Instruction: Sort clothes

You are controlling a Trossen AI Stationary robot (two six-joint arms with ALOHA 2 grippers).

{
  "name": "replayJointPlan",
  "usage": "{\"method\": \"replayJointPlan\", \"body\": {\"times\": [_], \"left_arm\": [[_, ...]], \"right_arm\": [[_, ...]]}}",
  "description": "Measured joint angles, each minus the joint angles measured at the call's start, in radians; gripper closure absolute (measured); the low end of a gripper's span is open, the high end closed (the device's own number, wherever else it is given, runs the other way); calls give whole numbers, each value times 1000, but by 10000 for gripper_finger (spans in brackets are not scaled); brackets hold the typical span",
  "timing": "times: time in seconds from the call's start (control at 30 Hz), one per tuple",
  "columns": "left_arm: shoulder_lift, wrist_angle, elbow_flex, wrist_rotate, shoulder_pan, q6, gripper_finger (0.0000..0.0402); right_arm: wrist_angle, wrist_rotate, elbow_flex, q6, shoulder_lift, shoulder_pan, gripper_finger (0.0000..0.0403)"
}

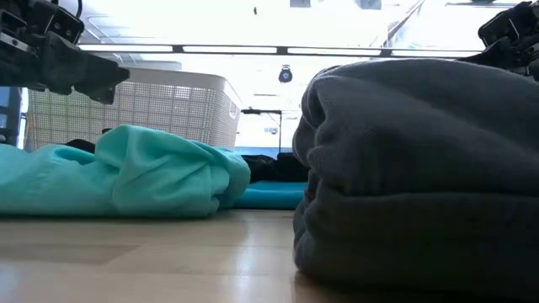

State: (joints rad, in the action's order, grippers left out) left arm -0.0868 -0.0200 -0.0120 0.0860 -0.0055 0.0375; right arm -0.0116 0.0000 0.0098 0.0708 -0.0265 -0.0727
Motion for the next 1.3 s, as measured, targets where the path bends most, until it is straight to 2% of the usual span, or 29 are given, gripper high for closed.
{"method": "replayJointPlan", "body": {"times": [0.37,0.43,0.57,0.6,0.7,0.83,0.93,1.07,1.13,1.2,1.3], "left_arm": [[0,-6,0,1,0,-10,298],[0,-21,0,1,-1,-101,298],[0,-186,-1,9,-3,-543,298],[0,-231,-1,13,-3,-609,298],[-1,-259,-32,79,-5,-582,298],[-29,-89,-162,111,-30,-451,298],[-104,153,-296,50,-60,-435,299],[-248,574,-506,-89,-101,-579,316],[-328,739,-571,-127,-116,-726,329],[-397,827,-593,-143,-123,-928,343],[-476,831,-574,-146,-127,-1144,357]], "right_arm": [[0,0,0,0,0,0,403],[0,0,0,0,0,0,403],[0,0,0,0,0,0,403],[0,0,0,0,0,0,403],[0,0,0,0,0,0,403],[0,0,0,0,0,0,403],[0,0,0,0,0,0,403],[0,0,0,0,0,0,403],[0,0,0,0,0,0,403],[0,0,0,0,0,0,403],[0,0,0,0,0,0,403]]}}
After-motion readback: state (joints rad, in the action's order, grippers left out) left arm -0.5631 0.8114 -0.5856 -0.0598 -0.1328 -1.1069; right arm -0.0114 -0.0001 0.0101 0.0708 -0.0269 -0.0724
